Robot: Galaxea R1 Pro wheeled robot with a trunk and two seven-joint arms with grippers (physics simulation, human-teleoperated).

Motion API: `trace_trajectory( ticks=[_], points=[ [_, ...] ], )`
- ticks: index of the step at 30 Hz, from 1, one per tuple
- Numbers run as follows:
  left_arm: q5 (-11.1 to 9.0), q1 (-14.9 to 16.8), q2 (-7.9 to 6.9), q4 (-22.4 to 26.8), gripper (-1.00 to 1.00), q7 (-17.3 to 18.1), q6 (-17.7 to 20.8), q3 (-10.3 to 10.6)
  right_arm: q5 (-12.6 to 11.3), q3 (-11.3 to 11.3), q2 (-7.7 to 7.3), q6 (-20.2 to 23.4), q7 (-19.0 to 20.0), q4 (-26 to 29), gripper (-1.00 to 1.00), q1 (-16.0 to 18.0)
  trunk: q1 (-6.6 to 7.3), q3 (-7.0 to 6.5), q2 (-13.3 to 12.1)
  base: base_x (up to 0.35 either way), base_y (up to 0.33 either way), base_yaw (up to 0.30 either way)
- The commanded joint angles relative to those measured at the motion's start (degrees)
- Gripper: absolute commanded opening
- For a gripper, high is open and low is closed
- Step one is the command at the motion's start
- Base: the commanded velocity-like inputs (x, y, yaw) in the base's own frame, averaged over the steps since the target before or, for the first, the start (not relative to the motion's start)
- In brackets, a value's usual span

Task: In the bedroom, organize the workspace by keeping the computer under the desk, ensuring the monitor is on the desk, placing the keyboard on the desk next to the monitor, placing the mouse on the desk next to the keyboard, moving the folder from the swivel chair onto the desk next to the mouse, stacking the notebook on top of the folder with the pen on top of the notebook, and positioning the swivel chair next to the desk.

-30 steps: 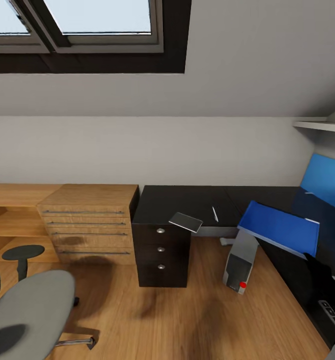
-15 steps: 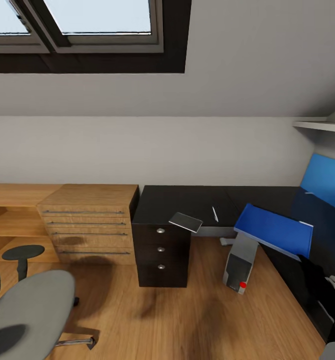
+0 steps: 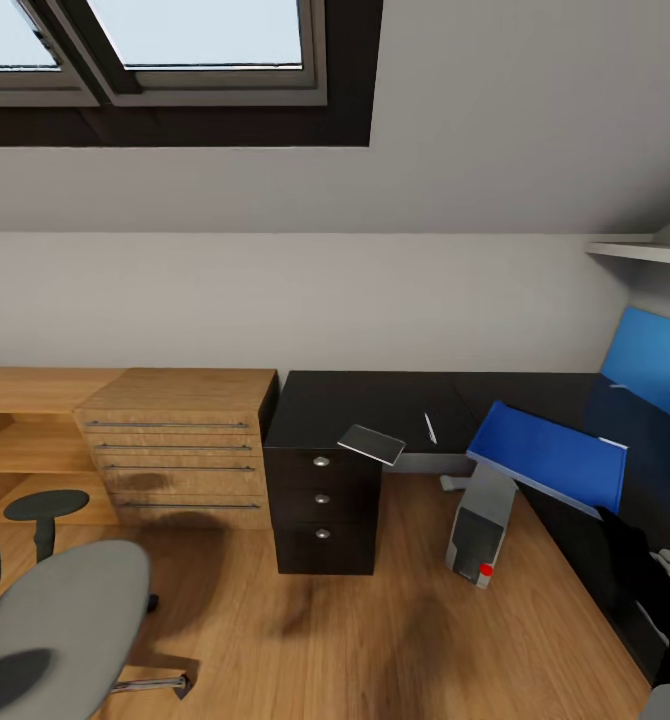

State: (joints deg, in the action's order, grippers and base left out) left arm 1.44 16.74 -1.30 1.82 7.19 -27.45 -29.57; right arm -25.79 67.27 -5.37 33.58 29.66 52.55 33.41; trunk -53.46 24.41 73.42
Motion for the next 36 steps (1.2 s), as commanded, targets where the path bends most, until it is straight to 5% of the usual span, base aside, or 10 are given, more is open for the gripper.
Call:
trace_trajectory(
  ticks=[1,5,9,12,22,31,36],
  points=[
    [0.14,0.04,-0.02,-0.07,1.0,0.37,-0.15,-0.48,-0.22,0.24,0.01,0.43,0.12,0.01,-1.0,0.08,0.0,0.06,0.04,0.0,0.0,0.0],
    [0.14,0.04,-0.02,-0.1,1.0,0.37,-0.15,-0.48,-1.38,0.3,0.04,0.43,0.14,-0.01,-1.0,0.08,0.0,0.06,0.04,0.0,0.0,0.0],
    [0.14,0.04,-0.02,-0.09,1.0,0.37,-0.15,-0.48,-7.94,0.18,0.36,0.09,-0.17,-0.16,-1.0,0.08,0.0,0.06,0.04,0.0,0.0,0.0],
    [0.13,0.04,-0.03,-0.08,1.0,0.37,-0.15,-0.48,-9.85,0.09,0.43,-0.38,-0.5,-0.32,-1.0,0.08,0.0,0.06,0.04,0.0,0.0,0.0],
    [0.14,0.04,-0.02,-0.09,1.0,0.37,-0.12,-0.48,-10.94,-0.47,0.49,-4.87,-12.26,-1.32,-1.0,0.16,0.0,0.06,0.04,0.0,0.0,0.0],
    [0.14,0.04,-0.02,-0.09,1.0,0.37,-0.08,-0.48,-11.12,-9.2,0.51,-17.73,-19.38,-4.88,-1.0,2.79,0.0,0.06,0.04,0.0,0.0,0.0],
    [0.14,0.04,-0.02,-0.08,1.0,0.37,-0.06,-0.48,-11.12,-10.58,0.53,-22.44,-23.63,-8.93,-1.0,6.2,0.0,0.06,0.04,0.0,0.0,0.0]
  ],
)
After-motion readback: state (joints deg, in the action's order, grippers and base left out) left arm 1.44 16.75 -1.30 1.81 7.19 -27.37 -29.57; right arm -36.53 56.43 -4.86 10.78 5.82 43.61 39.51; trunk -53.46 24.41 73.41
